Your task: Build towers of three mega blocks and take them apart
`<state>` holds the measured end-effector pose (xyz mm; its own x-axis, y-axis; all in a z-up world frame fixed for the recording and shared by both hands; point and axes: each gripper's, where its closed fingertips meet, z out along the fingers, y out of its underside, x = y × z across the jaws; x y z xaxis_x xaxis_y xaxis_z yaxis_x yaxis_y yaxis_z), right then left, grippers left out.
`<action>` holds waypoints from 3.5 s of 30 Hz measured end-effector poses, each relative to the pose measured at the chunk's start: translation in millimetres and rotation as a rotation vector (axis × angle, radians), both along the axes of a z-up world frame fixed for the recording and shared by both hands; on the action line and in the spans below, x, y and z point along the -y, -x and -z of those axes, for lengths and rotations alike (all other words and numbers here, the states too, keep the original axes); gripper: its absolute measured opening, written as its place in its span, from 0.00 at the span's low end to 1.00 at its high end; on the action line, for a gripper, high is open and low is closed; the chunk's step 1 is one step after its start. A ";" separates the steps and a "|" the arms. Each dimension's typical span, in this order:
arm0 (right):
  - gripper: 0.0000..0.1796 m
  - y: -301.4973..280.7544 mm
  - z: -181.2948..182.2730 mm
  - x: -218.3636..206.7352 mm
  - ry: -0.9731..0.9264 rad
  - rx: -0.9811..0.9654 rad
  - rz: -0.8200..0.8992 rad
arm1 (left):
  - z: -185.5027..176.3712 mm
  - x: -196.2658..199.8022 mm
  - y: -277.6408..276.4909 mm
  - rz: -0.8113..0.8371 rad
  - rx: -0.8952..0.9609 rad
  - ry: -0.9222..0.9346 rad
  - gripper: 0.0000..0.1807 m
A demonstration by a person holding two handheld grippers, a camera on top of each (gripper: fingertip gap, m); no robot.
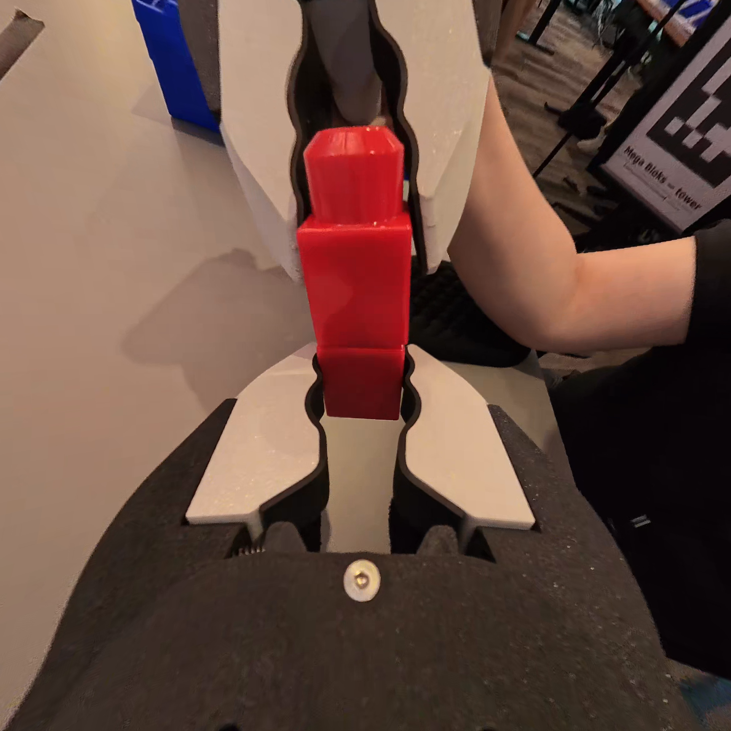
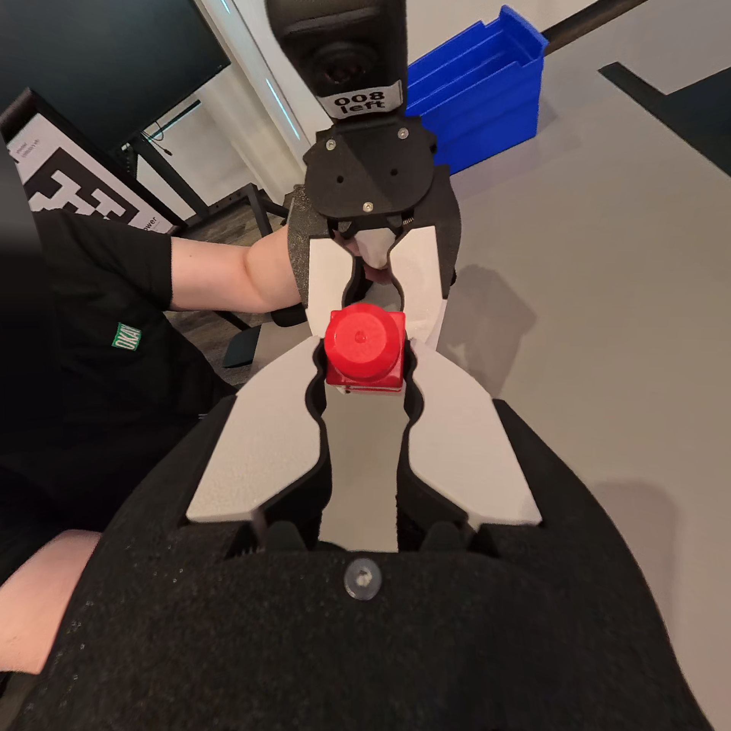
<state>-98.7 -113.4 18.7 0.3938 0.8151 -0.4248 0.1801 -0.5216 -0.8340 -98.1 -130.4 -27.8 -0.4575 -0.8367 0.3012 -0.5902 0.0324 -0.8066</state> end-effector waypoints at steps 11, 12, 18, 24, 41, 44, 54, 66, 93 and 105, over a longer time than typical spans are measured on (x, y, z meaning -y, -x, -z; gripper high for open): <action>0.20 3.8 14.6 3.9 0.023 0.104 -0.023 | 10.8 0.5 7.3 0.015 -0.082 -0.034 0.19; 0.20 4.3 16.4 4.5 0.025 0.118 -0.027 | 12.9 1.1 7.7 0.019 -0.088 -0.038 0.19; 0.20 5.1 18.5 3.3 0.034 0.107 -0.033 | 14.3 -0.2 8.9 0.023 -0.098 -0.020 0.19; 0.21 3.6 -3.5 -4.8 -0.057 0.035 0.011 | -9.2 -2.8 4.3 0.009 0.024 0.094 0.20; 0.27 22.5 112.1 -40.8 -0.116 0.271 -0.097 | -82.6 -83.1 63.4 -0.143 0.274 0.336 0.20; 0.33 25.4 104.4 -37.6 -0.135 0.250 -0.095 | -81.6 -86.9 66.3 -0.156 0.268 0.329 0.20; 0.21 17.4 161.6 -33.8 -0.030 0.488 -0.135 | -78.4 -90.0 66.4 -0.157 0.258 0.368 0.20; 0.20 -32.6 -25.8 -56.8 -0.137 -0.335 0.246 | 1.7 -70.7 32.6 -0.148 -0.022 0.064 0.20; 0.20 -9.6 21.8 -18.4 0.081 -0.060 0.027 | 49.6 -24.1 24.9 0.036 -0.215 -0.058 0.19; 0.20 -3.5 42.4 -7.2 0.114 0.111 -0.013 | 64.1 -15.5 34.7 0.088 -0.317 -0.096 0.19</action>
<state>-95.1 -106.1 -23.7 0.4330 0.7693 -0.4697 0.2749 -0.6090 -0.7440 -132.8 -114.9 -91.9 -0.4257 -0.8294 0.3618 -0.8025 0.1613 -0.5745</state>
